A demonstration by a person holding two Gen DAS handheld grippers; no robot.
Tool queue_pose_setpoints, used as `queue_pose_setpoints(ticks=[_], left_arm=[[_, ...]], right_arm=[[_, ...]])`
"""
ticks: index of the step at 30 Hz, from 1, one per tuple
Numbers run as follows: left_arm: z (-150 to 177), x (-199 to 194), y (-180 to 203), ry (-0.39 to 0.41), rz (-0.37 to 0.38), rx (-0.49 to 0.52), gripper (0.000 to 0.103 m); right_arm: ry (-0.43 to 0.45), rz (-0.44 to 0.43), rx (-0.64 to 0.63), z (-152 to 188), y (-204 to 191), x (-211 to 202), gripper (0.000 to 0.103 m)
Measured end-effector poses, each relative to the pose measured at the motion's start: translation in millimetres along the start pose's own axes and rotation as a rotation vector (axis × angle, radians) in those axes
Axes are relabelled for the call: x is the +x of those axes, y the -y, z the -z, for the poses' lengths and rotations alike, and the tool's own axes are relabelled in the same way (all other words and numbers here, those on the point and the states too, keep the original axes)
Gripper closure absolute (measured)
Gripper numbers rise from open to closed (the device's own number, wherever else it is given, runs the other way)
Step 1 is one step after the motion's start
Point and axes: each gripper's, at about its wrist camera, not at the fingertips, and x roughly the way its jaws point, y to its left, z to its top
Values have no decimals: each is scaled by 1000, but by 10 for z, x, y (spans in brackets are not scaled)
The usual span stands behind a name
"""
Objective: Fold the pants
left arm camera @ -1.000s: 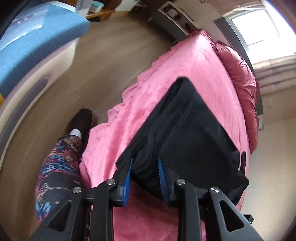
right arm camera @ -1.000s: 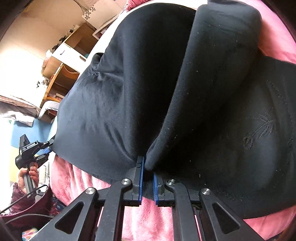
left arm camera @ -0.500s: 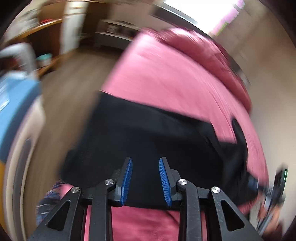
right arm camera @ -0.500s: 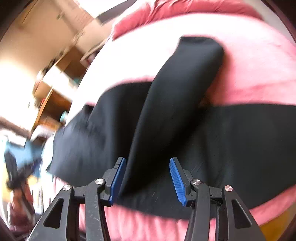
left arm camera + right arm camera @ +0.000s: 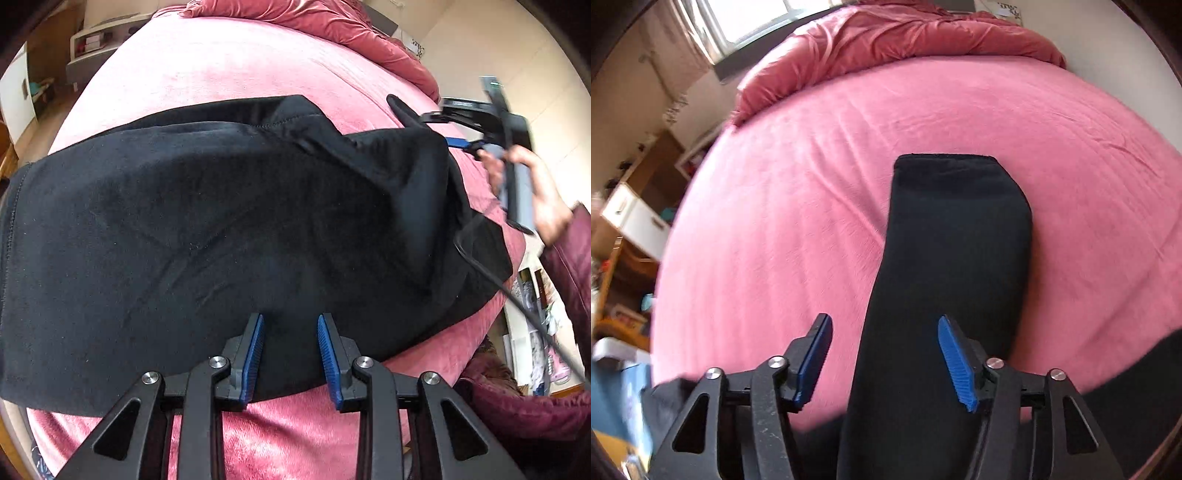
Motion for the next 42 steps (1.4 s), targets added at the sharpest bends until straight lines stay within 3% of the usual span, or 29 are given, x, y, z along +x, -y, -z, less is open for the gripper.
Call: queue_pose_setpoints(ticks=[5,6,7,8,9,10,15,18,23,30,35,36,37,39,42], left_arm=[[-67,-18,15,4,22,-8,72],[-88,-20,24,6,27,-6,72],[-138,-1,48,8,31,-1,72],[-177,5,73,11,33,7,72],[-198,3,91,13,36,15,72],[-209,-6,142,14,41,26,72],[-220,-16,230,10,44,69,72],[-197,-31,322,12,50,84,72],[-172,-52,365,-3,62,116,72],[-129,50,668,-42,46,217,71],[-114,164,868,-89,9,286,71],[-113,181,886,-96,5,287,71],[-111,194,903,-100,-1,288,71],[-84,277,988,-110,-7,288,71],[15,378,1110,-120,-18,293,71]], right_arm=[[-103,132,-66,-129,-85,407,37],[-116,157,-94,-121,-114,456,45],[-126,192,-125,-108,-142,490,75],[-120,231,-148,-97,-158,487,85],[-112,207,-141,-92,-142,446,94],[-102,184,-125,-87,-110,385,95],[23,41,30,-4,314,-234,96],[104,-57,169,144,791,-690,96],[181,-201,440,723,1720,-1272,96],[156,-202,705,1758,2630,-1331,96],[128,-198,744,2047,2869,-1221,91],[129,-198,751,2055,2899,-1184,87],[132,-201,765,2077,2958,-1172,73],[155,-204,799,2050,3102,-1133,58],[188,-189,833,1979,3314,-1081,58]])
